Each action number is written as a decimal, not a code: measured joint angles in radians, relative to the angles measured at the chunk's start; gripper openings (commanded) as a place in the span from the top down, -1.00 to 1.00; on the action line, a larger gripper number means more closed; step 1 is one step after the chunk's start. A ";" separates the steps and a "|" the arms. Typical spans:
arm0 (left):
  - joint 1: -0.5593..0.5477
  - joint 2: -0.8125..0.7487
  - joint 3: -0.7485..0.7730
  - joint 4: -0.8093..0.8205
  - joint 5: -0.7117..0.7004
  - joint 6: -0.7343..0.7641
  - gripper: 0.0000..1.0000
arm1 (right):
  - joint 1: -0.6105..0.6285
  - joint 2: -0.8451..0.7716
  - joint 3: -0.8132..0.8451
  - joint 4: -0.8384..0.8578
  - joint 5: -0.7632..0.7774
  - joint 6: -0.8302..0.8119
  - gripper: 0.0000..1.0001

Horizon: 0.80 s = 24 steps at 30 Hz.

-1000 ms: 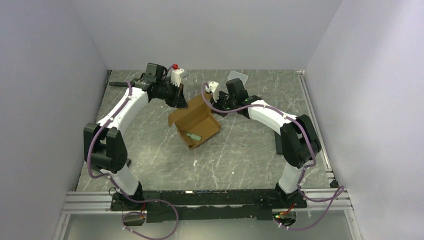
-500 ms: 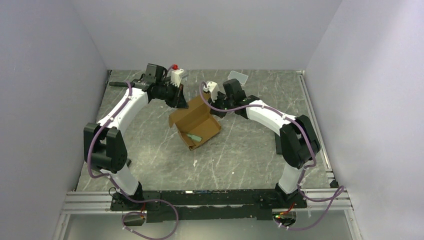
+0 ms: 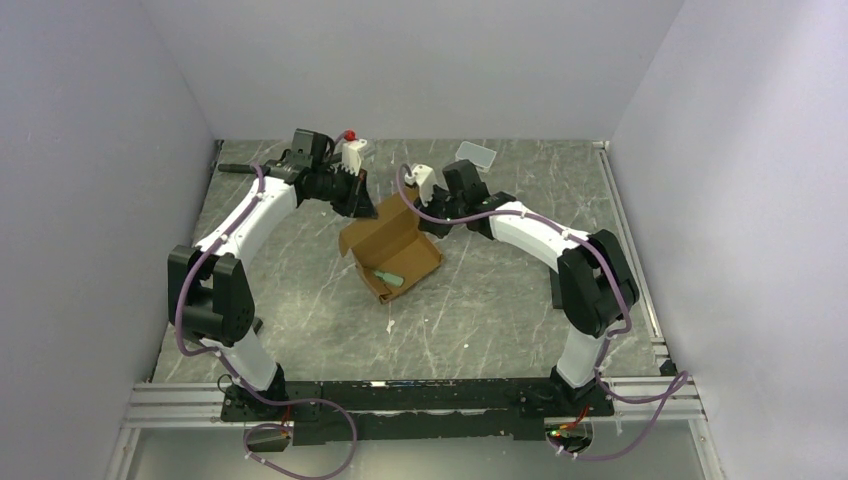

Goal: Fold the paper box

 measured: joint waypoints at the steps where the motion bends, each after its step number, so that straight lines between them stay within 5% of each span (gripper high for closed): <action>1: 0.000 0.000 -0.002 0.000 0.001 -0.001 1.00 | 0.002 0.000 -0.002 -0.001 0.001 0.000 1.00; 24: -0.013 -0.002 -0.081 0.033 0.035 -0.035 1.00 | 0.024 -0.005 -0.113 0.062 0.008 0.011 0.97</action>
